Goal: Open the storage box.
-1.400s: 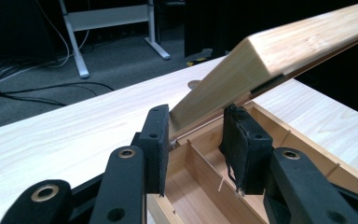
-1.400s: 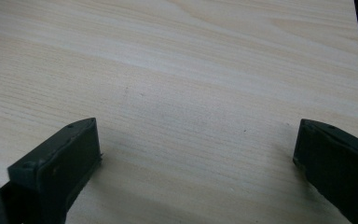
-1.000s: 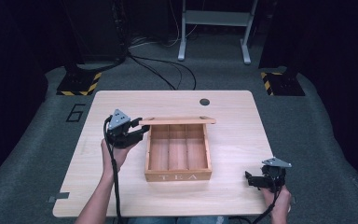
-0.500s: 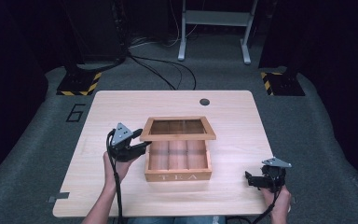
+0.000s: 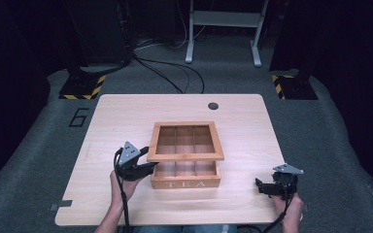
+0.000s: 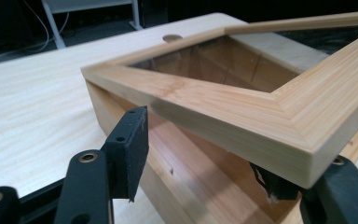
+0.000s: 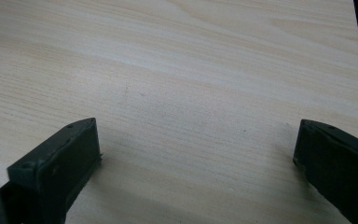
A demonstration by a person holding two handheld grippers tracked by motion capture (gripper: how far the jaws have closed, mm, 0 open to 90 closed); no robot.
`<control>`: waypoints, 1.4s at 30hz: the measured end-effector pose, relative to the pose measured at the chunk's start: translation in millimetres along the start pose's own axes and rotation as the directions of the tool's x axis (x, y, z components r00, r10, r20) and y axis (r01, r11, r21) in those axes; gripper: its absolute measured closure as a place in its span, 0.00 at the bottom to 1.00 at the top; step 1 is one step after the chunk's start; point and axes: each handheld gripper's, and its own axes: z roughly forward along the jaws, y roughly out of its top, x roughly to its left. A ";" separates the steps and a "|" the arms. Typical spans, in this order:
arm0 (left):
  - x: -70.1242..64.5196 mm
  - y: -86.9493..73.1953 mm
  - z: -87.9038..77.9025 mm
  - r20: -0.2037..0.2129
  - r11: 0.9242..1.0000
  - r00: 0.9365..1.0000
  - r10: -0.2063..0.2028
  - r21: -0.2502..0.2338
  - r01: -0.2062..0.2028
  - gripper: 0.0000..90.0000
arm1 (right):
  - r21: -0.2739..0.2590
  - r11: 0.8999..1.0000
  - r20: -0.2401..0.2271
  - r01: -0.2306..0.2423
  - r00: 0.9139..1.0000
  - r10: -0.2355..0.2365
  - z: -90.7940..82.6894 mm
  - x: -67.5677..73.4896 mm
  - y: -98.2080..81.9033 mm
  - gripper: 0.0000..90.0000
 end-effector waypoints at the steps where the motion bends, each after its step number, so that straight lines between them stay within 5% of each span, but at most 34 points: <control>1: -0.3 -3.2 0.3 0.004 1.000 1.000 0.000 0.001 0.000 0.44 | 0.001 1.000 -0.001 0.000 1.000 0.000 -0.1 -0.1 0.1 0.00; 21: -1.6 -37.4 9.2 0.046 0.994 0.996 -0.071 0.087 0.066 0.27 | 0.001 1.000 0.001 -0.001 1.000 0.001 0.0 0.1 0.0 0.00; 28: -0.6 -36.6 2.3 0.080 0.992 0.995 -0.059 0.116 0.049 0.14 | 0.002 1.000 0.001 -0.001 1.000 0.001 0.0 0.1 0.1 0.00; 32: -4.1 -42.6 2.1 0.095 0.981 0.995 -0.015 0.196 -0.003 0.10 | 0.000 1.000 0.000 -0.002 1.000 0.002 -0.1 0.0 0.1 0.00; 42: 5.3 -83.9 -7.6 0.018 0.958 0.999 -0.043 0.286 0.036 0.02 | 0.001 1.000 0.001 -0.002 1.000 0.002 0.0 0.2 0.1 0.00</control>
